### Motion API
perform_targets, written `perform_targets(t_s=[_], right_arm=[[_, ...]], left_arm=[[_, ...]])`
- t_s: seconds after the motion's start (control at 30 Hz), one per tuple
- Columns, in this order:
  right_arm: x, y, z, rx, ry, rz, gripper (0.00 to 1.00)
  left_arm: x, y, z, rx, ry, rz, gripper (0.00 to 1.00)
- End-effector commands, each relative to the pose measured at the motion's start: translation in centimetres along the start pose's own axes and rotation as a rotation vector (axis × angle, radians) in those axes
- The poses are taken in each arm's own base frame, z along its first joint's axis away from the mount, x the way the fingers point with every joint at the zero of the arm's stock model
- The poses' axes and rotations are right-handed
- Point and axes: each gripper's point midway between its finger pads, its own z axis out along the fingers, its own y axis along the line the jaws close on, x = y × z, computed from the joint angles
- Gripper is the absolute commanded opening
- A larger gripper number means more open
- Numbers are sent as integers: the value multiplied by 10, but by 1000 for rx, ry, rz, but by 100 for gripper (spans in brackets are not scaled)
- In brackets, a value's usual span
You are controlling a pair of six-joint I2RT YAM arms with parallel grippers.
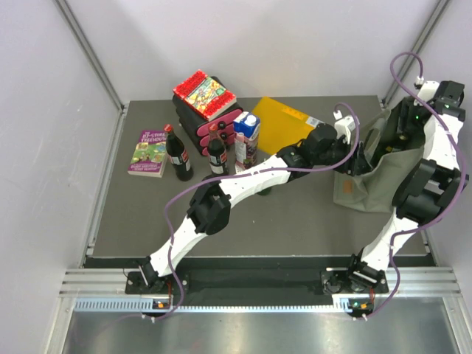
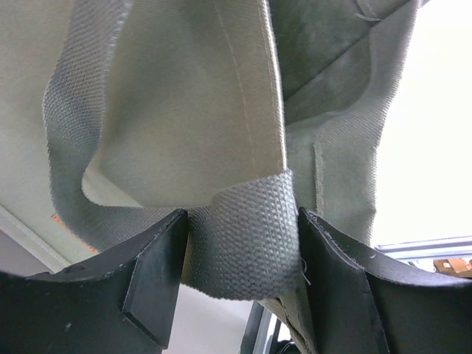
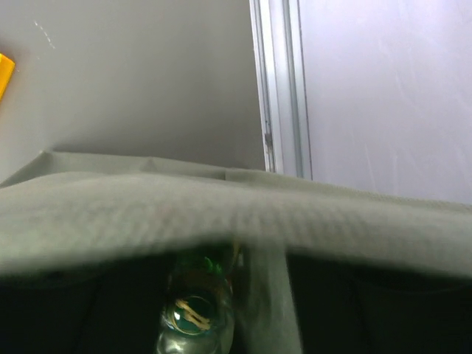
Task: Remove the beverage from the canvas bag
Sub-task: Take out the drink from the canvas bag.
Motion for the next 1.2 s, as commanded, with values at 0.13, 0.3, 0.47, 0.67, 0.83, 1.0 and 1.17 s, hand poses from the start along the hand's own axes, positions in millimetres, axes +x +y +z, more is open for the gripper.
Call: perform_targets(t_s=[0.13, 0.3, 0.47, 0.67, 0.83, 1.0, 1.17], right_arm=[[25, 0, 25, -31, 43, -6, 33], [10, 7, 6, -60, -19, -36, 7], [-18, 11, -30, -59, -120, -87, 0], [-37, 22, -73, -69, -202, -130, 0], [-45, 32, -96, -95, -237, -154, 0], [-53, 40, -115, -124, -268, -174, 0], [-61, 53, -134, -143, -291, -219, 0]], left_arm=[[25, 40, 2, -112, 66, 3, 67], [16, 43, -4, -134, 49, 15, 70], [3, 44, -13, -148, 29, 25, 74], [-30, 44, -33, -164, -36, 49, 78], [-63, 29, -50, -142, -111, 109, 84], [-86, 10, -57, -103, -161, 137, 86], [-99, -5, -65, -84, -186, 163, 87]])
